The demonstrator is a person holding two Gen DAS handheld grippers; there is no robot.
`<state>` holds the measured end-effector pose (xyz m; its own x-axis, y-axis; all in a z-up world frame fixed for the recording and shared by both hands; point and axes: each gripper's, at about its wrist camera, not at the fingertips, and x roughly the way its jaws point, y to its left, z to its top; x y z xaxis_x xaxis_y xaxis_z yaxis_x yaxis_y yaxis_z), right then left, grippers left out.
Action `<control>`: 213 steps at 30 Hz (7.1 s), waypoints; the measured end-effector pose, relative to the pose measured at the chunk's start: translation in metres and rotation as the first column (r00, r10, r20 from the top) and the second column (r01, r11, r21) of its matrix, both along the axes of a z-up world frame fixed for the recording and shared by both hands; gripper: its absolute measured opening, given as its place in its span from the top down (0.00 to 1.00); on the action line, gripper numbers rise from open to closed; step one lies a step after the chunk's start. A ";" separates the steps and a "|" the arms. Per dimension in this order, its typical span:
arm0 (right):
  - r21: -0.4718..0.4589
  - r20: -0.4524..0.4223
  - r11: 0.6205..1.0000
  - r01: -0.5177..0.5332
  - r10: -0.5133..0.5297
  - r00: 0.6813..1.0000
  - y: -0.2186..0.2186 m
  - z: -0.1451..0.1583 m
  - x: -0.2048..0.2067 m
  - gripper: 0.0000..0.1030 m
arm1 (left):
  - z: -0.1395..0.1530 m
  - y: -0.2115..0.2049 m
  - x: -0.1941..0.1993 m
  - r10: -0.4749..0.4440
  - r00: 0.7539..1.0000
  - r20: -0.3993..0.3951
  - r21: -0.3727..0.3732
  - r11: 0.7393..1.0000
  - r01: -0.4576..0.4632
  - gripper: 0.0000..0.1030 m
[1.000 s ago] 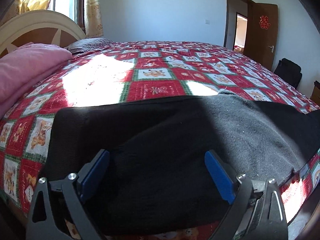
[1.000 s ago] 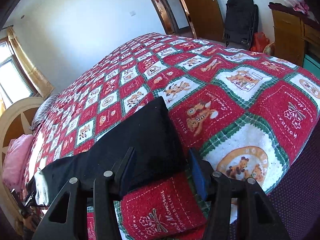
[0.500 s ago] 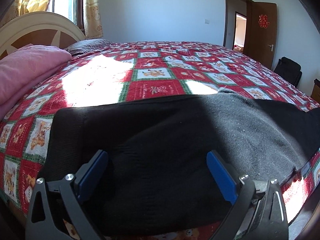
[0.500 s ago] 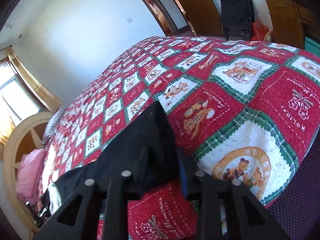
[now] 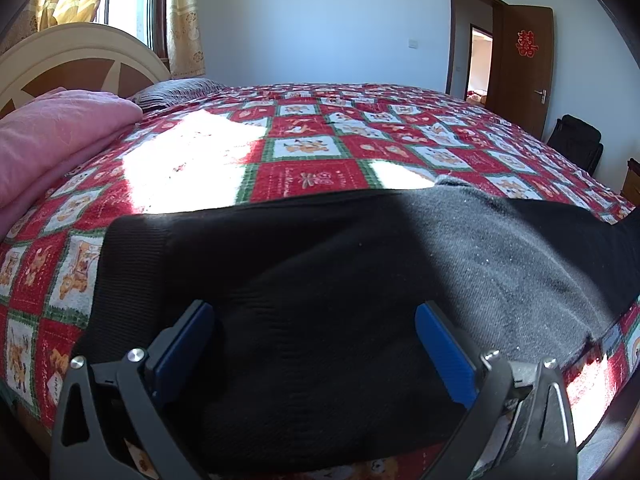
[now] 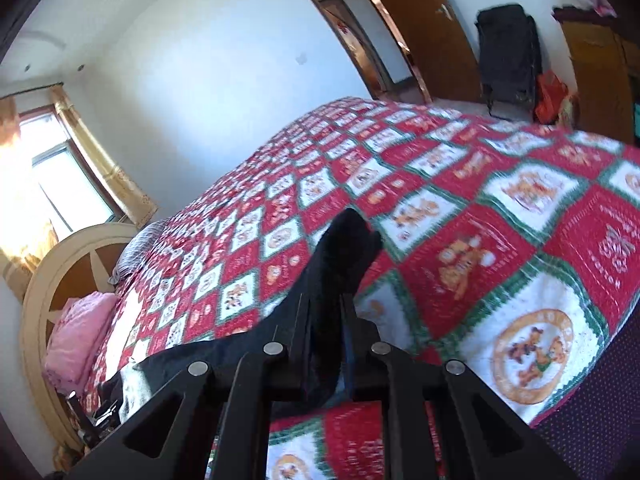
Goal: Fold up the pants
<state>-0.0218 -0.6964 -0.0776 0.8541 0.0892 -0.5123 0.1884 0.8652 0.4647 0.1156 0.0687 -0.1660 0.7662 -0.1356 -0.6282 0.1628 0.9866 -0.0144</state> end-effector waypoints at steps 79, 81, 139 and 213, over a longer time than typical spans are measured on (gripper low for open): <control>-0.084 0.014 0.952 -0.293 0.296 0.955 0.134 -0.053 0.057 0.47 | 0.045 -0.206 0.007 -0.469 0.870 -0.151 -0.288 0.863 0.415 0.90; -0.106 0.017 0.928 -0.358 0.361 0.932 0.148 -0.052 0.055 0.47 | 0.036 -0.203 0.009 -0.465 0.872 -0.156 -0.286 0.866 0.411 0.90; -0.266 -0.264 0.577 -0.772 0.727 0.634 0.361 -0.091 0.062 0.36 | 0.018 0.070 0.002 0.140 0.989 -0.052 -0.137 0.980 -0.146 0.33; 0.004 -0.092 0.721 -0.693 0.691 0.717 0.365 -0.098 0.157 0.34 | 0.081 0.069 -0.028 -0.116 0.965 0.234 -0.470 0.855 0.217 0.77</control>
